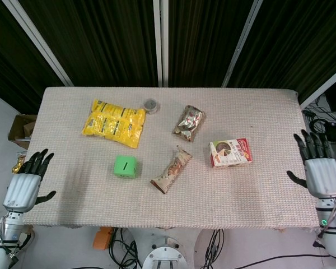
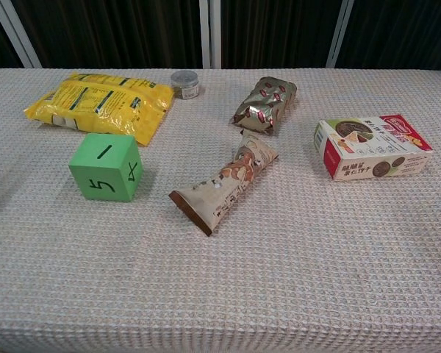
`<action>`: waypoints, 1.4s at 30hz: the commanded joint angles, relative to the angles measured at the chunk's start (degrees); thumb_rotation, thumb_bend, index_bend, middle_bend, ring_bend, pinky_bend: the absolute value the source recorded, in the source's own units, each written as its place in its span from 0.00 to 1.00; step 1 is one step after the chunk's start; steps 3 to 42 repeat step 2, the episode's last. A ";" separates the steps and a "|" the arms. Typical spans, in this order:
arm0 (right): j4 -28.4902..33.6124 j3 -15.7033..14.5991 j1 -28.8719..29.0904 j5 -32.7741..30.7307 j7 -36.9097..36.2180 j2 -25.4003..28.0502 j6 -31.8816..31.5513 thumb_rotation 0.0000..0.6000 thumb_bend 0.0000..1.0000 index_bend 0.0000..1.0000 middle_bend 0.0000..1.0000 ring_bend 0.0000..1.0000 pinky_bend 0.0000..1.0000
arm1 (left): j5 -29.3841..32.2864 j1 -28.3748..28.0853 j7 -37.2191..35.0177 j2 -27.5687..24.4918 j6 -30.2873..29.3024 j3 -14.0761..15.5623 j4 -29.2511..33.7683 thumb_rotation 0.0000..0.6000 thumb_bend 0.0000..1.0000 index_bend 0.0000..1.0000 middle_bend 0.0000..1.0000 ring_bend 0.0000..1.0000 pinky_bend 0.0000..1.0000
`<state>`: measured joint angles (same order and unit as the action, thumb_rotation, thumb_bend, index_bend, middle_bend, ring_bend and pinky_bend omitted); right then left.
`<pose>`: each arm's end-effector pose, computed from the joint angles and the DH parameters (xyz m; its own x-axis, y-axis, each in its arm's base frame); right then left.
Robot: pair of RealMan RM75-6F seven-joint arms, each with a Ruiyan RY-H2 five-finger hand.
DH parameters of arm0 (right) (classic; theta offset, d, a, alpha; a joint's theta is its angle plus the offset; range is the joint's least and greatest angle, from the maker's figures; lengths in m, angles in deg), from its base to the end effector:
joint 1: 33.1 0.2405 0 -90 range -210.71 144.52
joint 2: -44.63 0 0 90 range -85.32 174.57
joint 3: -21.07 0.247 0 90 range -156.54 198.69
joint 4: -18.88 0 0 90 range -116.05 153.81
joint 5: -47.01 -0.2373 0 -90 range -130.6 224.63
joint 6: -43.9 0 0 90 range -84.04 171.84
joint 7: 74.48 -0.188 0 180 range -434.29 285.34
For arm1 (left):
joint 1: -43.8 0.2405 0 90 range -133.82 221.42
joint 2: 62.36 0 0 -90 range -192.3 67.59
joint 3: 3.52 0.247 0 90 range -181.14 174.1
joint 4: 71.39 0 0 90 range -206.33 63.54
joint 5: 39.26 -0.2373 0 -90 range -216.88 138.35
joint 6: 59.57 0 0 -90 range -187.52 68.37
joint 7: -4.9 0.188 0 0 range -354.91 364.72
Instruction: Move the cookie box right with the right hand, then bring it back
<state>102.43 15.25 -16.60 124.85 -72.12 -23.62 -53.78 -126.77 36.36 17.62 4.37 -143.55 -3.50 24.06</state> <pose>-0.3099 -0.2590 0.1474 0.5027 0.1721 0.8471 -0.8550 -0.0452 0.5166 -0.2865 0.2257 0.0958 0.5123 0.0462 0.8575 0.8570 -0.0925 -0.5070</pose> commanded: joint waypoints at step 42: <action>-13.68 1.51 -12.27 -2.27 -12.09 -6.11 -4.33 1.00 0.01 0.00 0.00 0.00 0.00 | -0.16 -0.22 0.17 -0.33 0.37 -0.07 0.48 1.00 0.00 0.02 0.02 0.04 0.23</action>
